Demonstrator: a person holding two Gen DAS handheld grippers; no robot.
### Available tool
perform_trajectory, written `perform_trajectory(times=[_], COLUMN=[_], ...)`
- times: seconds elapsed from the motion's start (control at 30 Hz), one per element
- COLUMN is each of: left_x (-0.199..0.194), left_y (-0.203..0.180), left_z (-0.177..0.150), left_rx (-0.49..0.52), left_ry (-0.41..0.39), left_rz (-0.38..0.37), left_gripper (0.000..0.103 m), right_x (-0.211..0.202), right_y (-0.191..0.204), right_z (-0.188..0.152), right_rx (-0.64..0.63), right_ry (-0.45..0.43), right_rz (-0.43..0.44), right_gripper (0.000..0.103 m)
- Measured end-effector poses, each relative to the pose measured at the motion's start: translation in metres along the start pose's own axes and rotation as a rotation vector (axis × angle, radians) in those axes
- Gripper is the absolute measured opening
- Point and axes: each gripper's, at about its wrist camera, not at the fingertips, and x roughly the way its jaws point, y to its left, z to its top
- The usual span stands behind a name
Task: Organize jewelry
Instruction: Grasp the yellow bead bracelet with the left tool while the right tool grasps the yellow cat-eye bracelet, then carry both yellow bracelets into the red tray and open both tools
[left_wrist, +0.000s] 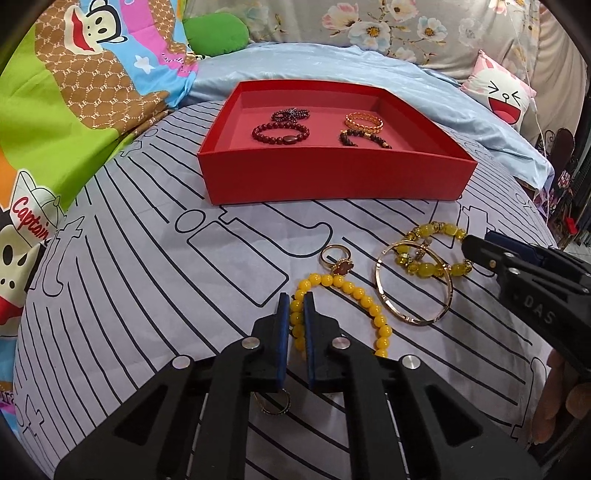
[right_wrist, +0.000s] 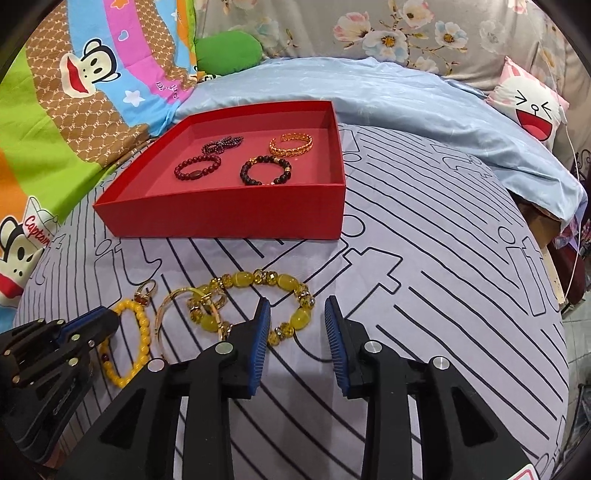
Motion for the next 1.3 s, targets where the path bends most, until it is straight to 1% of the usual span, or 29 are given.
perform_trajectory(times=[0.2, 0.23, 0.33, 0.47, 0.6, 0.77, 0.9, 1.1, 1.3], left_x=[0.001, 0.001, 0.000, -0.003, -0.008, -0.023, -0.037, -0.056, -0.066], left_y=[0.001, 0.001, 0.001, 0.001, 0.000, -0.004, -0.005, -0.007, -0.008], left_z=[0.002, 0.002, 0.003, 0.007, 0.013, 0.027, 0.042, 0.073, 0.117], left_rx=[0.000, 0.000, -0.002, -0.013, -0.017, -0.008, -0.004, 0.006, 0.018], left_ry=[-0.001, -0.001, -0.001, 0.006, 0.011, 0.005, -0.008, -0.054, -0.116], left_rz=[-0.006, -0.008, -0.016, -0.032, -0.044, -0.053, -0.075, -0.090, -0.111], left_gripper=[0.007, 0.007, 0.007, 0.007, 0.007, 0.007, 0.007, 0.007, 0.007], right_x=[0.009, 0.009, 0.009, 0.005, -0.009, -0.034, -0.050, -0.066, -0.069], right_y=[-0.003, -0.002, -0.003, -0.007, -0.010, -0.009, -0.004, 0.003, 0.006], right_z=[-0.001, -0.001, -0.001, -0.001, 0.004, 0.018, 0.032, 0.061, 0.101], right_rx=[0.004, 0.001, 0.008, 0.021, 0.039, 0.041, 0.028, 0.001, 0.010], right_ry=[0.010, 0.009, 0.016, 0.017, 0.005, -0.022, -0.047, -0.096, -0.137], right_rz=[-0.004, -0.009, 0.003, 0.013, 0.029, 0.050, 0.067, 0.082, 0.114], right_gripper=[0.030, 0.027, 0.009, 0.009, 0.009, 0.009, 0.009, 0.009, 0.009])
